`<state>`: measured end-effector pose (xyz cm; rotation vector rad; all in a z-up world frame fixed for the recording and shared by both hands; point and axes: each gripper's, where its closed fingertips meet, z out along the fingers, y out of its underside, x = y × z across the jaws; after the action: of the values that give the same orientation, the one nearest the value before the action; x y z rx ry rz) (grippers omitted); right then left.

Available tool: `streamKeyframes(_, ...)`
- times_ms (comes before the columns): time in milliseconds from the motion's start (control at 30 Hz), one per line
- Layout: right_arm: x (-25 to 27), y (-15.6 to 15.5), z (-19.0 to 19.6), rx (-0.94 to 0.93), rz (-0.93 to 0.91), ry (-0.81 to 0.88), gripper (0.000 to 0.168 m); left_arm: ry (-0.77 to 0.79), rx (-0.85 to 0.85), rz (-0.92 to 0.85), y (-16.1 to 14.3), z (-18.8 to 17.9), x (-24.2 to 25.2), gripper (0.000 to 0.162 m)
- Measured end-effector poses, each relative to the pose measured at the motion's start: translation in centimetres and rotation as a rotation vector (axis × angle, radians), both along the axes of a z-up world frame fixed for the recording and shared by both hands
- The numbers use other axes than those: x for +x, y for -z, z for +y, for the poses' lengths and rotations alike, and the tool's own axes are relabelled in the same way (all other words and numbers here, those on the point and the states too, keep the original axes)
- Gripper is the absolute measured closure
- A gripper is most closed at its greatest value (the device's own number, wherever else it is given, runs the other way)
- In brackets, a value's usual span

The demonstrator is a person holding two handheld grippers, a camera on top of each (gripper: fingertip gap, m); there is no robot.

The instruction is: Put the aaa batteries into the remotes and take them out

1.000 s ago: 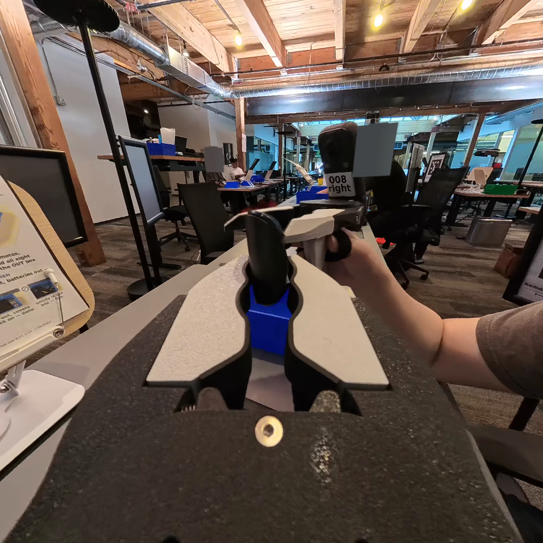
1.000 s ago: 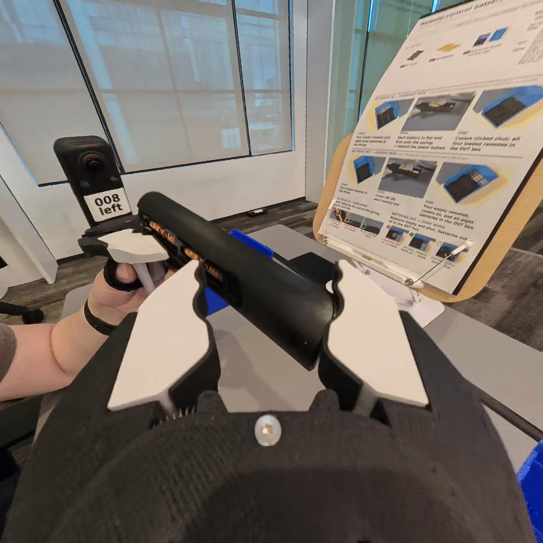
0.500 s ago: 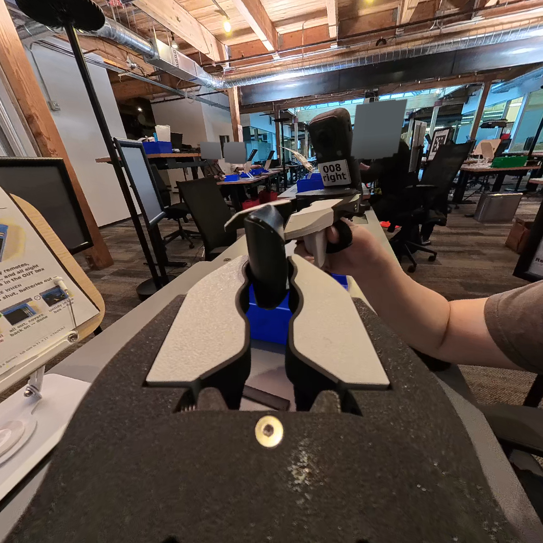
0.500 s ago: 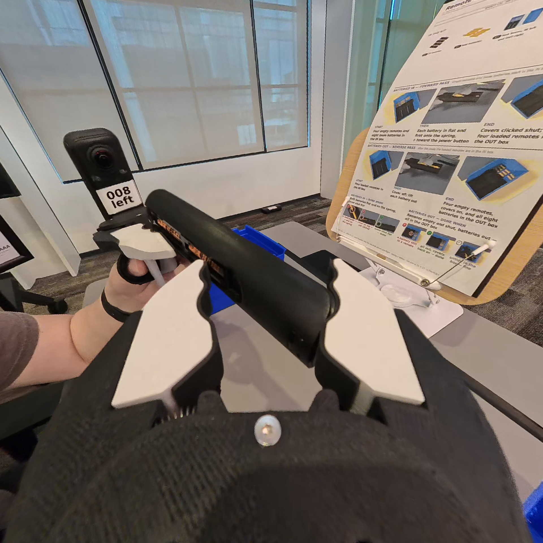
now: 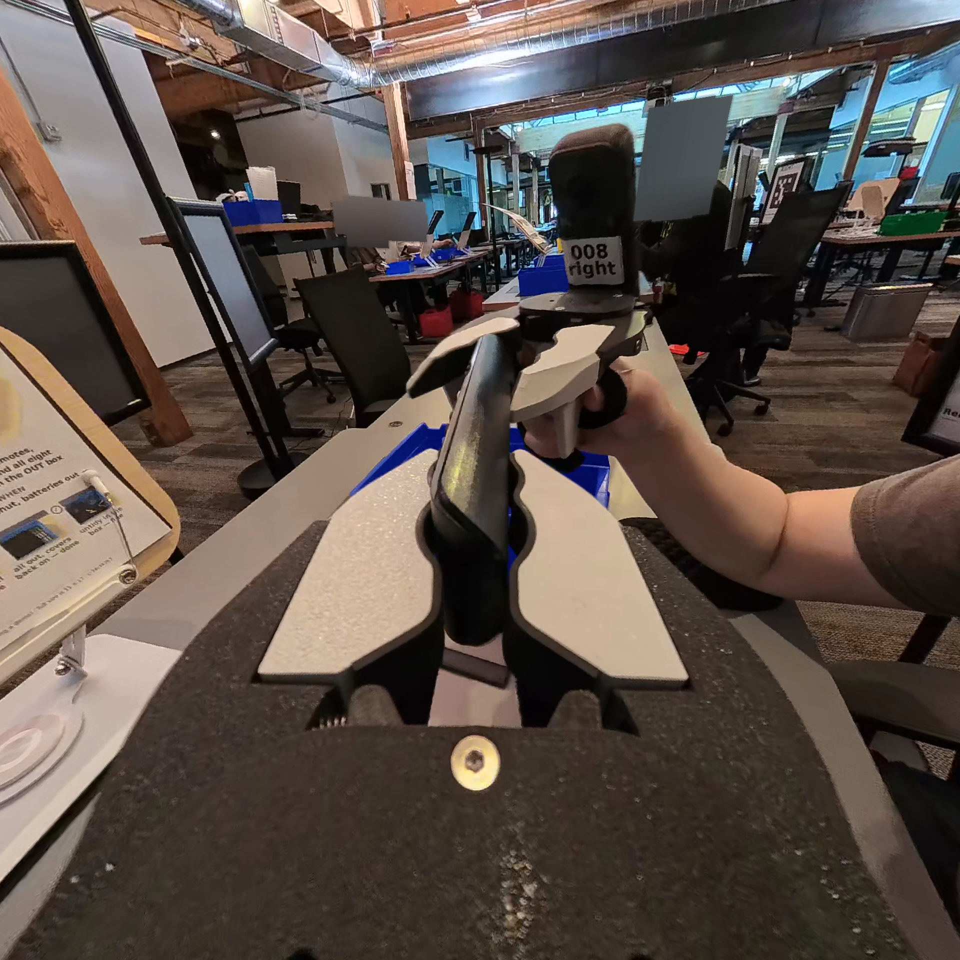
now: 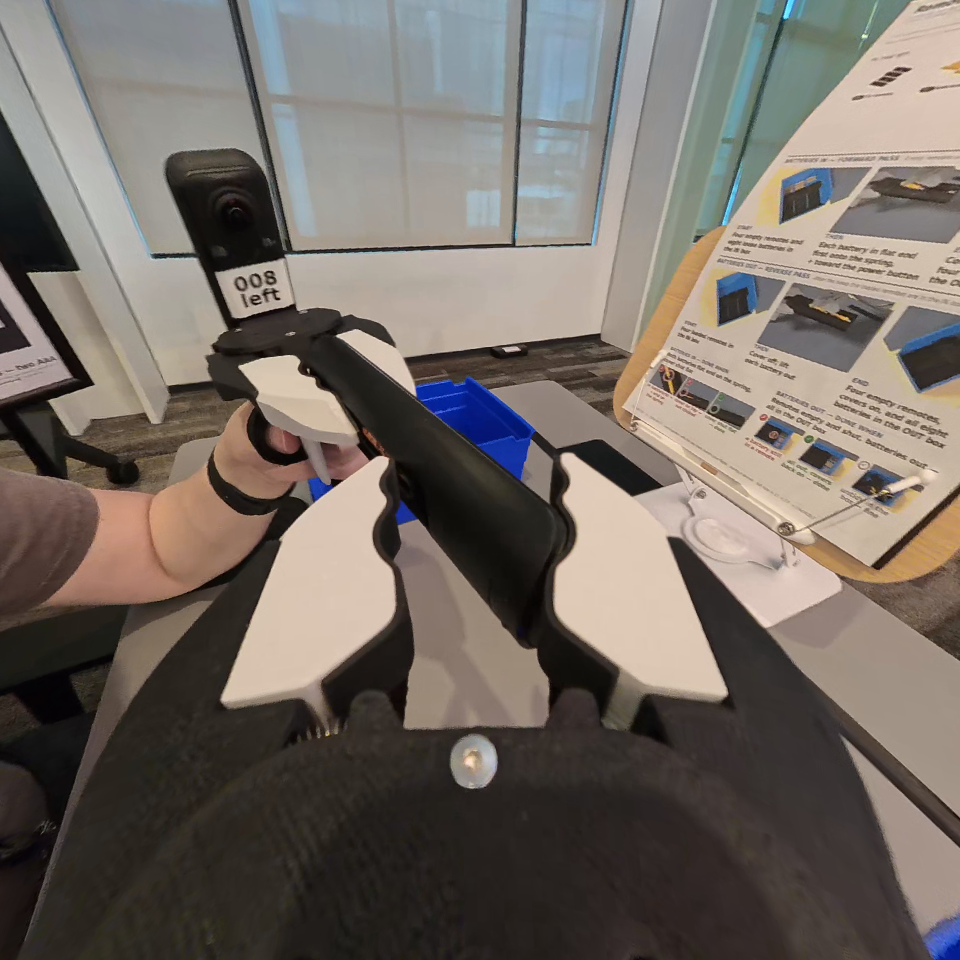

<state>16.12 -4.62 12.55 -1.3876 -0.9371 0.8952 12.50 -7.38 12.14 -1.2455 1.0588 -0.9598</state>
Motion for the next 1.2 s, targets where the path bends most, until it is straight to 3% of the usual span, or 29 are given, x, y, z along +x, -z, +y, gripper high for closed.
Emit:
streamKeyframes(200,0.0,-0.9,-0.9,0.037,0.104,-0.145,0.12,0.067,-0.109,-0.068,-0.4,-0.1,-0.2,0.141)
streamKeyframes(267,0.3,-1.4,-2.1,0.051,0.139,-0.243,0.131,0.13,-0.158,-0.078,-0.4,-0.6,-0.2,0.141)
streamKeyframes(367,0.2,-1.5,-2.9,-0.051,0.172,-0.341,0.139,0.154,-0.165,-0.088,-0.5,-0.8,-0.2,0.141)
streamKeyframes(600,-0.2,-0.7,-3.1,-0.135,0.139,-0.378,0.142,0.134,-0.138,-0.056,-0.4,-0.8,-0.1,0.141)
streamKeyframes(1033,0.2,-1.6,-2.8,-0.125,0.217,-0.368,0.142,0.11,-0.12,-0.093,-1.2,-0.2,-1.2,0.135)
streamKeyframes(1200,0.1,-1.4,-2.8,-0.119,0.19,-0.359,0.142,0.123,-0.128,-0.028,-0.1,-0.5,-0.3,0.133)
